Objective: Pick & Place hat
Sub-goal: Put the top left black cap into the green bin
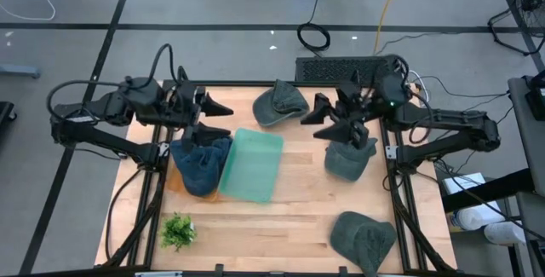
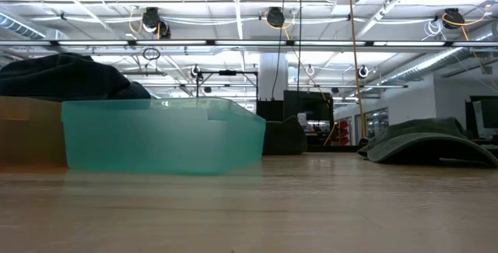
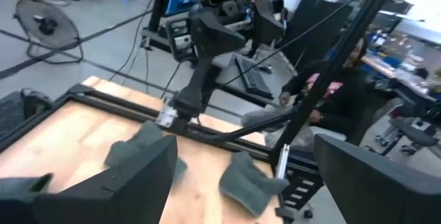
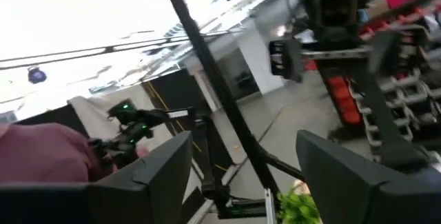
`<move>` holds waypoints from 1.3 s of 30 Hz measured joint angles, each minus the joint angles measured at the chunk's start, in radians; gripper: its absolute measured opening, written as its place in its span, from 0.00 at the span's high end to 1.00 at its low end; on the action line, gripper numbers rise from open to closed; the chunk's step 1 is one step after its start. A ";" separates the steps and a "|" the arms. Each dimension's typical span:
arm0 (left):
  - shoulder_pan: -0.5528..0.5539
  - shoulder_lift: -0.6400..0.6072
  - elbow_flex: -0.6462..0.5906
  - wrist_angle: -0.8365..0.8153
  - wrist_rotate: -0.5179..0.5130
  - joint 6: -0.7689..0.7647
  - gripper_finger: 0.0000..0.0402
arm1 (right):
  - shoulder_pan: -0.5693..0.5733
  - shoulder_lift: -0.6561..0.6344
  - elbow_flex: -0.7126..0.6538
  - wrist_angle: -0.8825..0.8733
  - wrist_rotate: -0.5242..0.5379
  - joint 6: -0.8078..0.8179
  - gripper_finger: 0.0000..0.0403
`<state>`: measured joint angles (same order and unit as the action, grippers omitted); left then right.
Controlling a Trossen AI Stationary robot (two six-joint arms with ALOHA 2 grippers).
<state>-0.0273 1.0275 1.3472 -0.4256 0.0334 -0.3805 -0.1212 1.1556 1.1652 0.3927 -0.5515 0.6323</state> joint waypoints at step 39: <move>0.001 0.000 -0.001 0.012 0.093 -0.014 0.13 | 0.211 0.022 0.000 -0.959 1.024 -0.266 0.54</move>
<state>-0.0265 1.0273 1.3464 -0.4136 0.1265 -0.3950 0.0897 1.1778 1.1652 -0.5664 0.4726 0.3664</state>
